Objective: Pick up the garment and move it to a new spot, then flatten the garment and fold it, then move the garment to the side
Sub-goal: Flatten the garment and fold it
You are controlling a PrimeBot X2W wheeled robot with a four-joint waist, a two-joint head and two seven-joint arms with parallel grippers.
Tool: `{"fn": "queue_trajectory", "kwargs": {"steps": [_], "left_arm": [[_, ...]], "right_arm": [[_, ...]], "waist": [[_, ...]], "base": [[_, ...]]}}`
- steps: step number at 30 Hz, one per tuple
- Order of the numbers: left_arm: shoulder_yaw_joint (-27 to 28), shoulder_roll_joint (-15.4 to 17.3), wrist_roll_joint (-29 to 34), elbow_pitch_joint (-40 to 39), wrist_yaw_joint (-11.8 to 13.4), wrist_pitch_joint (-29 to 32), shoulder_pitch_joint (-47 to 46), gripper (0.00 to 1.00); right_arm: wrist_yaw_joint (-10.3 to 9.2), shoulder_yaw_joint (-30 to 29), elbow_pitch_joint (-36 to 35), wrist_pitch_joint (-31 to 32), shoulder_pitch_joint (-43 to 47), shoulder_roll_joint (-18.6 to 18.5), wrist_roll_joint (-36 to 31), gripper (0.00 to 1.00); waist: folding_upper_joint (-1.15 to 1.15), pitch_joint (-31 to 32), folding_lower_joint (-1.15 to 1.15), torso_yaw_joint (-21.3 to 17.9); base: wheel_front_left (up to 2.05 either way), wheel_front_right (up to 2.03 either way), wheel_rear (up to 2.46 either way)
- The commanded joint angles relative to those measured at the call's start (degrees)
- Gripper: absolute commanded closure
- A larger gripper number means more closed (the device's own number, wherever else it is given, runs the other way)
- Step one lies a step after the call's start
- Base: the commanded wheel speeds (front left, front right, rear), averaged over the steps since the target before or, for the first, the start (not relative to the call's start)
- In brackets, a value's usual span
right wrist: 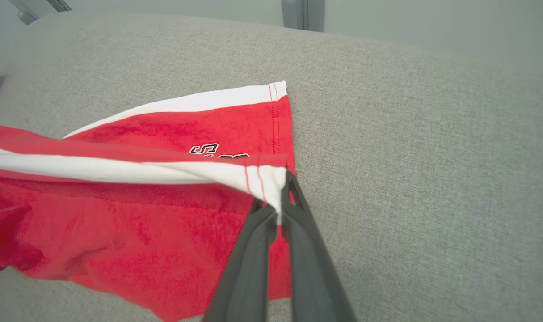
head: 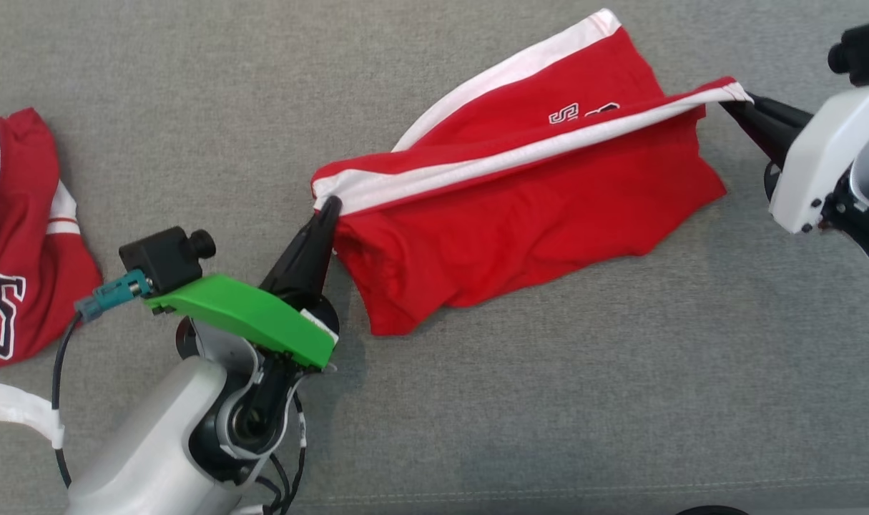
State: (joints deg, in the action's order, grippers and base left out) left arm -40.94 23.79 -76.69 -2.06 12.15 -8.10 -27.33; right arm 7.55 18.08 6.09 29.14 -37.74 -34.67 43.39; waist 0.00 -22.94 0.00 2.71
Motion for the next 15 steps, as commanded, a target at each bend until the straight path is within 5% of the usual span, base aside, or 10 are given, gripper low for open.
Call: {"fn": "queue_trajectory", "kwargs": {"steps": [1,15], "left_arm": [[1.00,-0.20,-0.60,1.49,0.28,-0.31,-1.83,1.00],[-0.81,-6.74,-0.19,13.97,-1.66,3.15,-11.28,1.00]], "right_arm": [[-0.12,0.62,2.11,0.49,-3.02,0.22,-0.76,1.00],[-0.15,6.39,22.22,-2.53,-19.35,3.46,-4.34,1.00]], "waist": [[0.00,-5.83,0.00,4.97],[0.00,-6.49,0.00,9.36]], "base": [[0.00,0.00,0.00],[0.00,0.00,0.00]]}}
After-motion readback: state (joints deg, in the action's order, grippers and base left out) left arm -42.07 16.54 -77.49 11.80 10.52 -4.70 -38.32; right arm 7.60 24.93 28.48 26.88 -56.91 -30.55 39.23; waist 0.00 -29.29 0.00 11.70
